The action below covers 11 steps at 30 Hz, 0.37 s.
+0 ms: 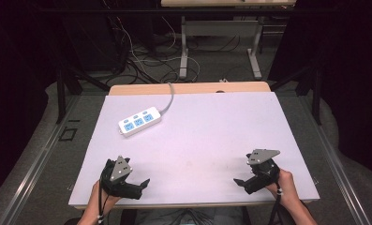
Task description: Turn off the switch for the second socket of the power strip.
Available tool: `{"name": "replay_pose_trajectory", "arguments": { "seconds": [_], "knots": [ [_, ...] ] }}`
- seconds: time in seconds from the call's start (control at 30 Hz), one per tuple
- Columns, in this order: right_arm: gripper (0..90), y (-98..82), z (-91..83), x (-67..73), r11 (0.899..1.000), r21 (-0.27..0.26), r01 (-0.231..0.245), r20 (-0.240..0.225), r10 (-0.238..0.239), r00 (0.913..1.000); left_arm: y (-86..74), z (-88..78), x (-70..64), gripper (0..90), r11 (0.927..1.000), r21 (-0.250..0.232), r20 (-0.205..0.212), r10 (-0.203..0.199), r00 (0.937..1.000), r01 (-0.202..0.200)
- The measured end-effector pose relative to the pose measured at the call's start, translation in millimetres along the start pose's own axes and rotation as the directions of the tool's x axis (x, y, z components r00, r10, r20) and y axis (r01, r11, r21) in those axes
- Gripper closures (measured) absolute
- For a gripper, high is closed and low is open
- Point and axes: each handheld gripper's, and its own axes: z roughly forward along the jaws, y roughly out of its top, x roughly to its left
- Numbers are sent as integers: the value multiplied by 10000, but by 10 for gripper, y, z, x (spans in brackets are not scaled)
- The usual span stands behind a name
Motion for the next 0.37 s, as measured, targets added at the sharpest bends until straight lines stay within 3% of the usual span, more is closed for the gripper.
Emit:
{"name": "replay_pose_trajectory", "arguments": {
  "seconds": [0.3, 0.37],
  "knots": [
    [2, -1, 1, 0, 9999, 69, 88, -78, -88, 9999, -4, 22, 18, 1, 9996, 144, 89, 221, 9997, -222],
    [3, -5, 5, 2, 10000, -27, 71, -34, -71, 10000, -10, 38, 2, 0, 9999, 56, 120, 82, 9999, -83]
  ]
}}
